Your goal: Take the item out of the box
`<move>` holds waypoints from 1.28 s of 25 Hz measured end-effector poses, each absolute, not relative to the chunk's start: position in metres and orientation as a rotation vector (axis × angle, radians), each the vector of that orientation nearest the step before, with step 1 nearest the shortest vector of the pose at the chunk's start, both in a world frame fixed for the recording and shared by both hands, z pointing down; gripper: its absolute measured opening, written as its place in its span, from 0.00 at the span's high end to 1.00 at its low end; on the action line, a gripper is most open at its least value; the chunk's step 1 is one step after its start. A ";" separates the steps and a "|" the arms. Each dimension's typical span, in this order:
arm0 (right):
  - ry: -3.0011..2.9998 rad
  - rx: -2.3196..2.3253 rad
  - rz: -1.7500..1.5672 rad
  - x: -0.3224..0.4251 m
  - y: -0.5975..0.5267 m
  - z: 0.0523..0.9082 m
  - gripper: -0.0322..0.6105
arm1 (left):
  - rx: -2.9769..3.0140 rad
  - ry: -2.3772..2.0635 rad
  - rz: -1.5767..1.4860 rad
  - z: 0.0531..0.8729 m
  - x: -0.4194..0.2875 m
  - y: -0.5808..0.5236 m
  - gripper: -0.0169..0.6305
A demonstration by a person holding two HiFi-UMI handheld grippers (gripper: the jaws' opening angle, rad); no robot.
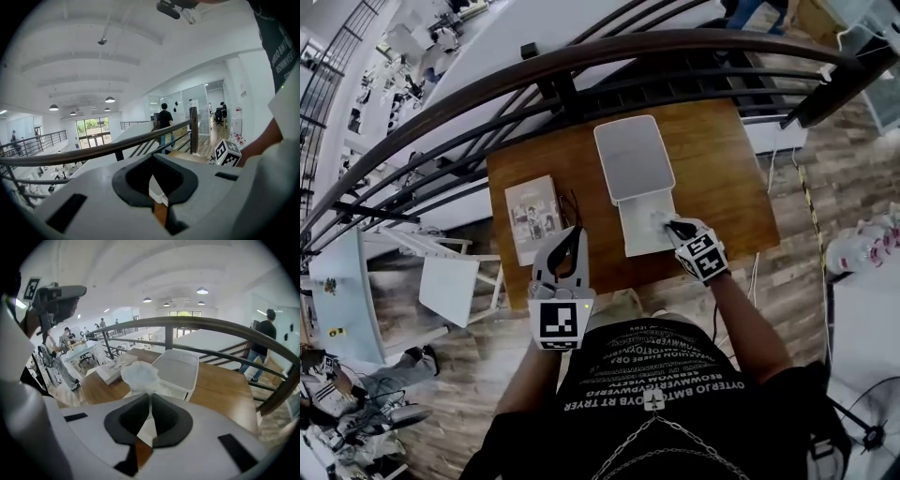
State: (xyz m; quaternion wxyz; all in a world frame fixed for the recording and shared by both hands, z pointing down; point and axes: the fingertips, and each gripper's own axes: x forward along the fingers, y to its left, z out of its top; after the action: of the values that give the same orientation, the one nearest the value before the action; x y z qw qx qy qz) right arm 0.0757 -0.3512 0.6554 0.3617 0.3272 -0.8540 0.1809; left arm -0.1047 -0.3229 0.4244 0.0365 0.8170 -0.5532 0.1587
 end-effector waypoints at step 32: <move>-2.634 1.048 0.239 0.098 -0.284 0.432 0.93 | 2.574 -1.772 0.384 0.376 -0.059 -0.238 0.96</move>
State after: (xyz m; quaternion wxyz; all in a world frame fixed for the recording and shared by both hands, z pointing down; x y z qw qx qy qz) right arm 0.0981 -0.2844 0.4322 0.1476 0.3644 -0.9157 0.0831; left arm -0.0586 -0.2382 0.3761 -0.0034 0.8175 -0.5628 0.1221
